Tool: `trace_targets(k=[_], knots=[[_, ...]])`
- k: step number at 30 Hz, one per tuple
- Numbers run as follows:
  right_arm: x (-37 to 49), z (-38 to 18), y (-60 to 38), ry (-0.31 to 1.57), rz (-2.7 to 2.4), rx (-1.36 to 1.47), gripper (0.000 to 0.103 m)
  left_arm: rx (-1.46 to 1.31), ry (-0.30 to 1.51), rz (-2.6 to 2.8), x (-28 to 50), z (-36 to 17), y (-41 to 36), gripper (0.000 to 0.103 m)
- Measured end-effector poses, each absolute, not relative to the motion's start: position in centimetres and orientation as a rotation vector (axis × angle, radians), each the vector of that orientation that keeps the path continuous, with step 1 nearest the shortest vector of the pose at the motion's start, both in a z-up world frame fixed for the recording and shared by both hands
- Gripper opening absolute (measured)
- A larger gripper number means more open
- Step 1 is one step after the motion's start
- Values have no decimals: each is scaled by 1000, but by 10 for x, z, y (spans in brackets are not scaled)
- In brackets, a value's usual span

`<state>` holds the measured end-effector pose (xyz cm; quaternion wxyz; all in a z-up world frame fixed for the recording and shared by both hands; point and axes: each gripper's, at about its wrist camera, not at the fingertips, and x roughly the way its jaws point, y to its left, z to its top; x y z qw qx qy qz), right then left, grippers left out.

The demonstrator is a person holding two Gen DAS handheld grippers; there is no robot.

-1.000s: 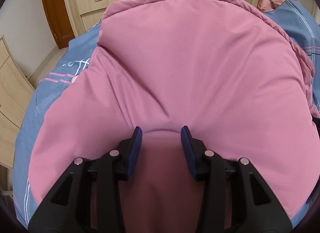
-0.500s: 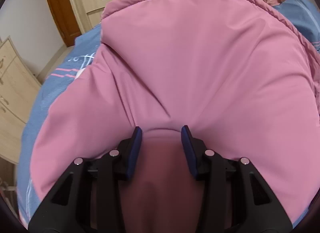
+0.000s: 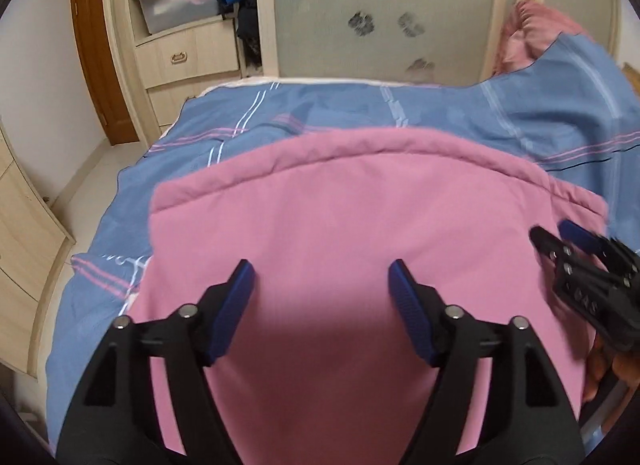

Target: Fold large clothes

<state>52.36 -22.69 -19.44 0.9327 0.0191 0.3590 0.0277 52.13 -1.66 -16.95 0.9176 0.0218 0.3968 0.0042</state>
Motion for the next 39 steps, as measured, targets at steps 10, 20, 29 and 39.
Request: trace_targets(k=[10,20,29,39], knots=[[550,-236,-211,797,1,22,70,-37,846,37,563,-235,0,92],[542,-238,-218,745,-33,-19,76,-65,829,52,531,-216,16,89],[340,-134,-239,404,24,77,102,-39,498,8,274,-107,28,101],[101,-93,-209,331,-113,25,102,108,398,-8,110,-51,-27,101]])
